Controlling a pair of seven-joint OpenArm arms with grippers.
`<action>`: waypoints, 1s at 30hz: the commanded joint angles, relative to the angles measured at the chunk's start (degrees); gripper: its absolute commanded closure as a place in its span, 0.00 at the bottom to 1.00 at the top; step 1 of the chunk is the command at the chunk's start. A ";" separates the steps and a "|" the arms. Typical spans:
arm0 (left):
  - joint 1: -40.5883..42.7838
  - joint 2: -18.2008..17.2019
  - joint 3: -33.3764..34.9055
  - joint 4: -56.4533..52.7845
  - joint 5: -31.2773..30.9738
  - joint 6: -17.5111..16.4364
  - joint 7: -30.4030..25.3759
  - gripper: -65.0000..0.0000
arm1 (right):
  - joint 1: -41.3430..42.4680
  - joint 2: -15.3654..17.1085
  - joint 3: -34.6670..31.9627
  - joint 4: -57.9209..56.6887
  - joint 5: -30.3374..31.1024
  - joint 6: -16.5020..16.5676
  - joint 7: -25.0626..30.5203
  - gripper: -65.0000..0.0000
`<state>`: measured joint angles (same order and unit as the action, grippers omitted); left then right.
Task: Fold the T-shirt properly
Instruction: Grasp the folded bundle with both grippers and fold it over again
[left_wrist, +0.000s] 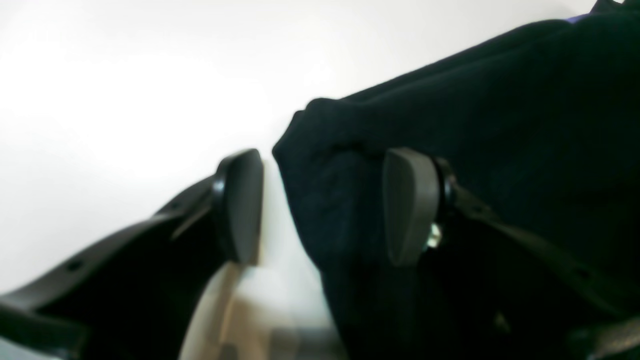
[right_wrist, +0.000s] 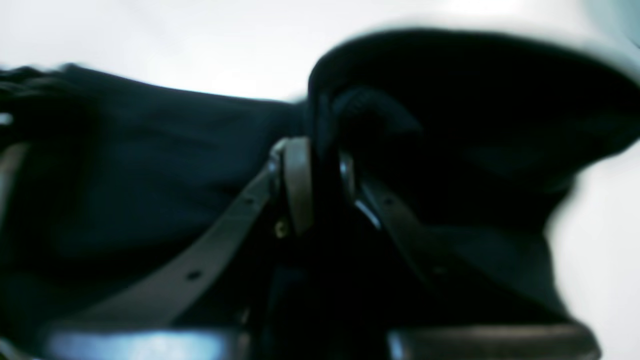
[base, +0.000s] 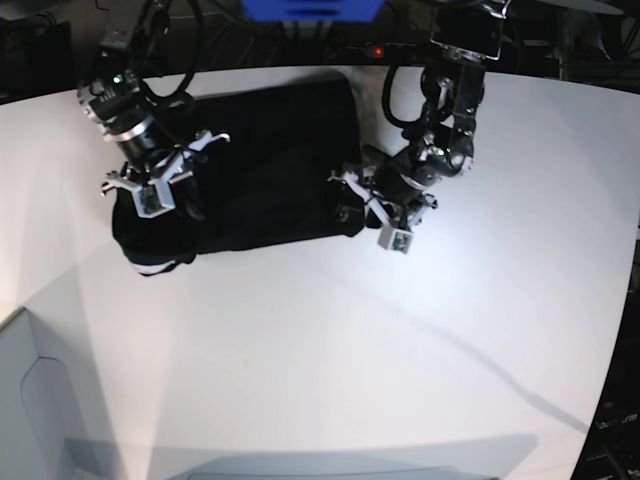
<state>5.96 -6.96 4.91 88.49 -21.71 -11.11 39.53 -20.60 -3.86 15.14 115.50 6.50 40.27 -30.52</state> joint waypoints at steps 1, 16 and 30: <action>-0.37 -0.12 -0.12 0.52 0.22 0.52 0.96 0.43 | -0.72 1.09 -2.78 1.02 1.81 -0.27 1.47 1.00; 1.38 -0.03 -7.41 3.78 -0.40 0.52 1.13 0.43 | 2.97 10.67 -25.20 -5.74 1.72 -0.27 1.12 1.00; 10.70 -0.03 -13.74 14.59 -0.40 0.52 1.13 0.52 | 4.73 10.67 -25.03 -6.71 1.63 -0.27 1.56 1.00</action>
<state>17.45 -6.85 -8.69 101.91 -21.32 -10.33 42.26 -16.23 6.79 -9.82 107.39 6.87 40.27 -30.74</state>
